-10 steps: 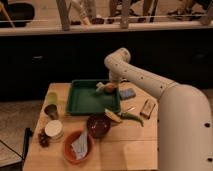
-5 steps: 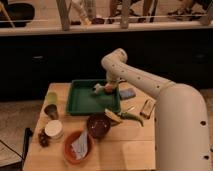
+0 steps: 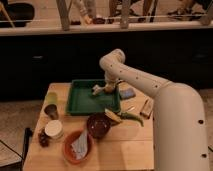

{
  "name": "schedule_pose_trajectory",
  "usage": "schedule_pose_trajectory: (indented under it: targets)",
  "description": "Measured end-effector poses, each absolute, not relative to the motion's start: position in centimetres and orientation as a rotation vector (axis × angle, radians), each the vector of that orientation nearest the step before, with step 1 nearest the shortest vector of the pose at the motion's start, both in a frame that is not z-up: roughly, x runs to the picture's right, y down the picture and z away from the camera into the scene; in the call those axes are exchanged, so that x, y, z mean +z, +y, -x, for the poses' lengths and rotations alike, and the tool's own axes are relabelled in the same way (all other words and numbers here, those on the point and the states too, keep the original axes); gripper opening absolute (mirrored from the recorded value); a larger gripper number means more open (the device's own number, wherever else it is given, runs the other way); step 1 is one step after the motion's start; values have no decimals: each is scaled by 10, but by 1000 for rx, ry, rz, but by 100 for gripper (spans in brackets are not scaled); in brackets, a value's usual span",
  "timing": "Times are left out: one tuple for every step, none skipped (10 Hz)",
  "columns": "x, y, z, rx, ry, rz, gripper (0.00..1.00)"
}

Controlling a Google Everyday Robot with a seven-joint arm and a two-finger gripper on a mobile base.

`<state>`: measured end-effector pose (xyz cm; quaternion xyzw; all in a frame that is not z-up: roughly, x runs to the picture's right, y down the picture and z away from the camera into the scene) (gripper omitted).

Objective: Wipe tray with brush

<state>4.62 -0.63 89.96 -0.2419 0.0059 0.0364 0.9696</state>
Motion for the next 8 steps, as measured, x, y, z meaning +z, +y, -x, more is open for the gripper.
schedule_pose_trajectory:
  targets:
    - [899,-5,-43,64,9,491,3]
    - [899,-5,-40,57,6,491,3]
    - [898,-3,-40,51,5,494,3]
    - [898,-2,-40,45,3,497,3]
    - [898,-2,-38,37,0,498,3]
    - [898,-1,-36,31,-2,501,3]
    - [898,1,-33,20,-7,504,3]
    - [897,3,-32,15,-10,507,3]
